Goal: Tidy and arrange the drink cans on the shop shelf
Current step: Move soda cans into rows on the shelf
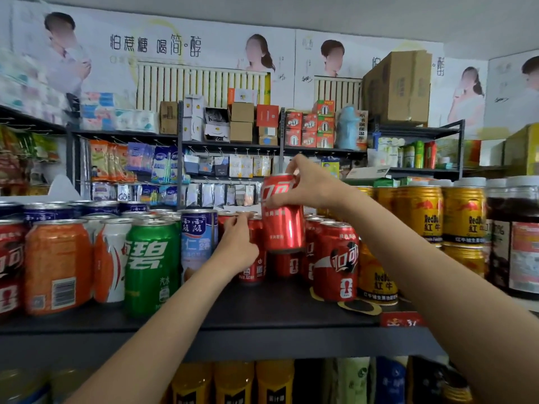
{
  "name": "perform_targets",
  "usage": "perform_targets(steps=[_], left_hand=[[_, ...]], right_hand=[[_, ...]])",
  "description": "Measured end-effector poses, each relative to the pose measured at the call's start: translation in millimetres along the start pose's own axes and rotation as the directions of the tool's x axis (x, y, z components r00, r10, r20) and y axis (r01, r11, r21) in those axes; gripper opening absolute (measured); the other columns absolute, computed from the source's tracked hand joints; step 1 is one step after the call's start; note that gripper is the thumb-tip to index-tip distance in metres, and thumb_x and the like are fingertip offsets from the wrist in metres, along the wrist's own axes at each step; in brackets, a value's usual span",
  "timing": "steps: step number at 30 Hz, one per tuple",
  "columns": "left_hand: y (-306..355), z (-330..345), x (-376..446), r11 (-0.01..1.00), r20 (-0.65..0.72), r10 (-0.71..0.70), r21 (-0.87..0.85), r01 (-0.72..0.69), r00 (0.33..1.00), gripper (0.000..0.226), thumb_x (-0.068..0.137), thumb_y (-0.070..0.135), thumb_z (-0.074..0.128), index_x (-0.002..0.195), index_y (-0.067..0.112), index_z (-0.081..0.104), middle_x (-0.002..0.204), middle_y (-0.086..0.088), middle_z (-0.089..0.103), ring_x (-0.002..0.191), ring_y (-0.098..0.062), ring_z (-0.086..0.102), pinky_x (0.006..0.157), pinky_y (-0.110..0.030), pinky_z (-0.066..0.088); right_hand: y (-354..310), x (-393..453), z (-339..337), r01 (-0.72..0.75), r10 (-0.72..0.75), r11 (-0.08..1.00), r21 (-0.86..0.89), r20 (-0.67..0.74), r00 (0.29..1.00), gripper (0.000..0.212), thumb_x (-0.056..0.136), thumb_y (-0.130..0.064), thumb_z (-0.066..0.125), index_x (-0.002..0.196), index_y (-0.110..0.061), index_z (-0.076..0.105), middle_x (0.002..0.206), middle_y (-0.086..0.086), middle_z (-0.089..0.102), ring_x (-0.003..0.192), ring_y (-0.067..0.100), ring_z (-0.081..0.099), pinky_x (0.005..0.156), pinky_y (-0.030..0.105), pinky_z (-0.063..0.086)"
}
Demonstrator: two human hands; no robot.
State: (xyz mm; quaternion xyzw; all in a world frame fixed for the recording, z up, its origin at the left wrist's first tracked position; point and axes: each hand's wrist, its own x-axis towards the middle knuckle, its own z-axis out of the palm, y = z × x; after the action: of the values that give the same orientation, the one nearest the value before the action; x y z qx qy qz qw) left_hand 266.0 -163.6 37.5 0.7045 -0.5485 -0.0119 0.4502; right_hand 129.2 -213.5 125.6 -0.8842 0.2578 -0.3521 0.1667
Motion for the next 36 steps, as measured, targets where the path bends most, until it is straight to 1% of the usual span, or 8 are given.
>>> perform_targets(steps=[7, 10, 12, 17, 21, 25, 33, 36], left_hand=[[-2.7, 4.6, -4.7, 1.000, -0.018, 0.027, -0.013, -0.027, 0.999, 0.068, 0.086, 0.001, 0.053, 0.143, 0.023, 0.022, 0.149, -0.007, 0.014, 0.133, -0.026, 0.029, 0.103, -0.033, 0.032], [-0.4, 7.6, -12.5, 0.988, -0.087, 0.106, 0.123, -0.095, 0.991, 0.065, 0.088, 0.008, 0.055, 0.142, 0.025, 0.024, 0.155, -0.003, -0.002, 0.143, -0.024, 0.007, 0.112, -0.037, 0.019], [1.4, 8.8, -18.1, 0.966, -0.104, 0.213, 0.170, -0.194, 0.971, 0.061, 0.088, 0.010, 0.056, 0.141, 0.025, 0.029, 0.155, 0.002, -0.001, 0.143, -0.018, 0.003, 0.113, -0.034, 0.015], [6.3, 9.5, -17.6, 0.971, -0.037, 0.236, 0.039, -0.235, 0.971, 0.056, 0.085, 0.017, 0.062, 0.136, 0.023, 0.038, 0.140, 0.000, 0.037, 0.127, -0.018, 0.039, 0.106, -0.034, 0.034], [9.4, 18.2, -18.5, 0.984, 0.105, 0.169, -0.080, -0.161, 0.980, 0.070, 0.080, 0.019, 0.069, 0.136, 0.031, 0.029, 0.138, -0.006, 0.038, 0.120, -0.023, 0.047, 0.102, -0.044, 0.042], [12.7, 28.7, -19.3, 0.986, 0.040, 0.164, -0.004, -0.164, 0.986, 0.072, 0.079, 0.022, 0.071, 0.134, 0.033, 0.027, 0.133, -0.004, 0.041, 0.118, -0.023, 0.048, 0.099, -0.040, 0.043], [9.8, 32.9, -16.5, 0.984, 0.029, 0.177, -0.031, -0.176, 0.984, 0.071, 0.076, 0.023, 0.073, 0.131, 0.037, 0.030, 0.135, 0.000, 0.039, 0.118, -0.021, 0.049, 0.098, -0.041, 0.045], [4.8, 29.0, -12.4, 0.979, 0.052, 0.187, -0.087, -0.182, 0.981, 0.069, 0.077, 0.024, 0.072, 0.131, 0.037, 0.031, 0.135, 0.003, 0.041, 0.117, -0.020, 0.050, 0.098, -0.041, 0.045]], right_hand=[[18.6, -4.3, 25.6, 0.049, 0.043, 0.901, -0.431, 0.200, 0.979, 0.057, 0.062, -0.033, 0.083, 0.100, -0.016, 0.044, 0.107, 0.003, 0.055, 0.097, 0.021, 0.052, 0.080, 0.032, 0.044], [18.7, -2.4, 19.7, 0.008, 0.132, 0.854, -0.521, 0.231, 0.964, 0.057, 0.066, -0.035, 0.080, 0.105, -0.017, 0.043, 0.111, 0.001, 0.053, 0.098, 0.021, 0.049, 0.080, 0.033, 0.042], [21.5, -3.8, 11.2, -0.008, 0.153, 0.867, -0.499, 0.251, 0.956, 0.051, 0.070, -0.032, 0.077, 0.108, -0.019, 0.046, 0.118, 0.001, 0.052, 0.102, 0.021, 0.050, 0.076, 0.031, 0.043], [35.0, -25.9, -13.8, -0.008, 0.046, 0.938, -0.346, 0.104, 0.993, 0.026, 0.081, -0.032, 0.068, 0.102, -0.020, 0.058, 0.114, 0.001, 0.059, 0.103, 0.017, 0.055, 0.080, 0.027, 0.046], [50.2, -53.6, -22.0, -0.040, 0.077, 0.928, -0.371, 0.087, 0.993, 0.044, 0.077, -0.039, 0.070, 0.115, -0.021, 0.055, 0.116, -0.003, 0.056, 0.105, 0.014, 0.053, 0.088, 0.027, 0.045], [54.4, -68.4, -18.0, -0.055, 0.109, 0.938, -0.343, 0.140, 0.984, 0.069, 0.070, -0.032, 0.078, 0.128, -0.023, 0.043, 0.124, -0.004, 0.051, 0.101, 0.011, 0.049, 0.083, 0.024, 0.045], [53.4, -62.0, -16.4, -0.062, 0.138, 0.897, -0.438, 0.144, 0.980, 0.067, 0.068, -0.036, 0.079, 0.123, -0.025, 0.043, 0.123, -0.005, 0.049, 0.111, 0.016, 0.049, 0.096, 0.037, 0.045], [51.7, -51.7, -26.8, -0.077, 0.150, 0.924, -0.374, 0.171, 0.974, 0.049, 0.076, -0.045, 0.069, 0.118, -0.024, 0.053, 0.117, -0.007, 0.053, 0.106, 0.012, 0.051, 0.090, 0.031, 0.047]])
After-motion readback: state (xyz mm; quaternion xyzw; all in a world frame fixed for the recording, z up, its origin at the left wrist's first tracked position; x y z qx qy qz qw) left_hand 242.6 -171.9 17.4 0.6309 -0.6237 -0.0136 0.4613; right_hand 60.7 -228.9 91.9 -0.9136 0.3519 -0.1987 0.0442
